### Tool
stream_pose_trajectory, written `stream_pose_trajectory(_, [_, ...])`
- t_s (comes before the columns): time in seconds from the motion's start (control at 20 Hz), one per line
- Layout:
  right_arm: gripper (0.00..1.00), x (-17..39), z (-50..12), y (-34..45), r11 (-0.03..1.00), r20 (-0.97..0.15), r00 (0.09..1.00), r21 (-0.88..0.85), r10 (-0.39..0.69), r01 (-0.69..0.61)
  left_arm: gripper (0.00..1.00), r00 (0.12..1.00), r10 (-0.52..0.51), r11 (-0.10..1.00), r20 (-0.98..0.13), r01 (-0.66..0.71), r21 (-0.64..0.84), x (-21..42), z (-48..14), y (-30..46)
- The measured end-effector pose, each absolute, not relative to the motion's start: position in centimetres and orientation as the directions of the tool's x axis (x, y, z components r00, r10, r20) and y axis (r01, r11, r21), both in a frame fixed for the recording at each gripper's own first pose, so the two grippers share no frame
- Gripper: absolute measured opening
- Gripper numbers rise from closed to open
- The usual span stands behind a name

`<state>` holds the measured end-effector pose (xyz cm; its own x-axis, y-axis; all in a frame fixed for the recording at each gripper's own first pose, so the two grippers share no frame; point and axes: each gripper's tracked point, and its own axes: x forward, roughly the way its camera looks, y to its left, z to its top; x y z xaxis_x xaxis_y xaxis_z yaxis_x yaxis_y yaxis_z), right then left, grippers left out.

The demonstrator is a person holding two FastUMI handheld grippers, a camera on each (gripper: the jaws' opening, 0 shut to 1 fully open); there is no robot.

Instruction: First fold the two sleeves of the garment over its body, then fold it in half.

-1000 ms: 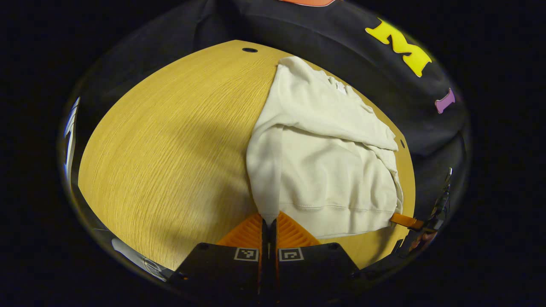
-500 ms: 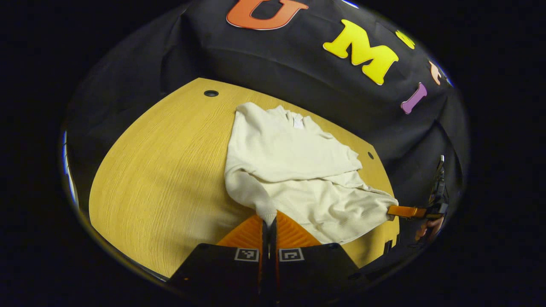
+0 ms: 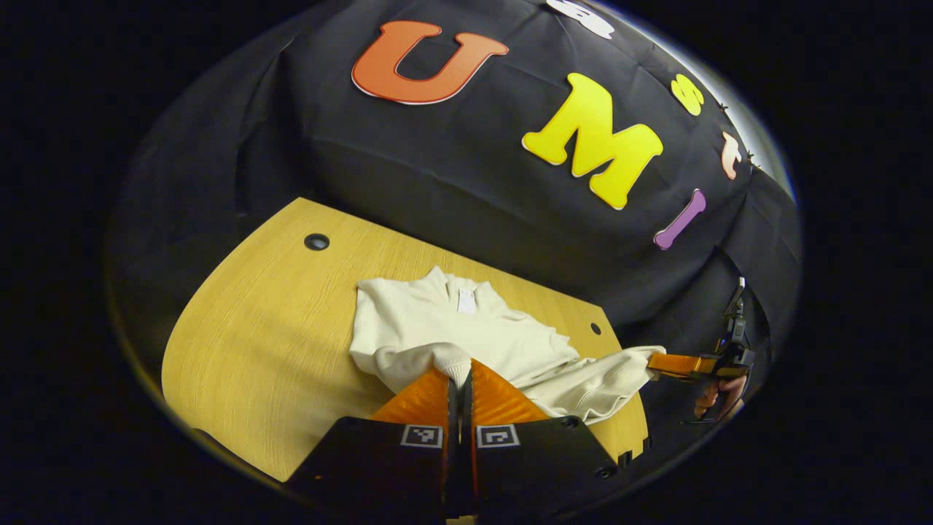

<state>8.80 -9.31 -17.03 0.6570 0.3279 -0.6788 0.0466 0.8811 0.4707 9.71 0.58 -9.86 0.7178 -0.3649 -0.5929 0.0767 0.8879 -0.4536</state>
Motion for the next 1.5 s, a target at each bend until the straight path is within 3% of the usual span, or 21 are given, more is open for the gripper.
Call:
stream_pose_trajectory(0.2, [0.01, 17.0, -14.9, -8.9, 0.873, -0.636, 0.698, 0.487, 0.33, 0.031, 0.03, 0.76, -0.351, 0.871, -0.547, 0.051, -0.488, 17.1, -8.0, 1.2])
stream_pose_trajectory(0.45, [0.01, 25.6, -20.9, -9.4, 0.851, -0.654, 0.693, 0.513, 0.302, 0.114, 0.03, 0.792, -0.294, 0.873, -0.535, -0.006, -0.488, 25.5, -12.6, 2.4])
stream_pose_trajectory(0.75, [0.01, 31.4, -31.2, -9.6, 0.867, -0.696, 0.67, 0.473, 0.259, 0.156, 0.03, 0.79, -0.251, 0.881, -0.559, -0.053, -0.471, 31.2, -21.3, 2.2])
stream_pose_trajectory(1.05, [0.01, 32.5, -36.6, -9.0, 0.914, -0.723, 0.668, 0.371, 0.174, 0.164, 0.03, 0.771, -0.168, 0.954, -0.615, -0.03, -0.298, 34.3, -27.9, 2.1])
stream_pose_trajectory(1.15, [0.06, 33.2, -37.1, -9.0, 0.917, -0.723, 0.675, 0.357, 0.148, 0.181, 0.04, 0.755, -0.137, 0.968, -0.641, -0.035, -0.248, 33.9, -28.6, 2.3])
stream_pose_trajectory(1.3, [0.22, 33.1, -34.9, -9.9, 0.921, -0.692, 0.706, 0.357, 0.15, 0.154, 0.05, 0.764, -0.175, 0.961, -0.621, -0.006, -0.278, 34.3, -27.6, 1.3])
stream_pose_trajectory(1.35, [0.36, 33.0, -33.5, -10.6, 0.922, -0.68, 0.72, 0.354, 0.139, 0.156, 0.15, 0.773, -0.178, 0.961, -0.608, 0.003, -0.277, 34.2, -26.6, 1.2])
stream_pose_trajectory(1.4, [0.41, 32.6, -32.6, -11.0, 0.925, -0.667, 0.734, 0.347, 0.127, 0.155, 0.39, 0.787, -0.168, 0.965, -0.594, 0.007, -0.264, 34.3, -25.4, 1.5])
stream_pose_trajectory(1.45, [0.6, 32.2, -31.6, -11.7, 0.928, -0.652, 0.749, 0.34, 0.115, 0.154, 0.61, 0.807, -0.138, 0.972, -0.574, 0.001, -0.234, 34.6, -24.3, 2.3])
stream_pose_trajectory(1.5, [0.48, 31.6, -30.7, -12.7, 0.933, -0.636, 0.765, 0.326, 0.099, 0.15, 0.83, 0.829, -0.104, 0.98, -0.549, -0.01, -0.2, 34.7, -23.0, 3.5])
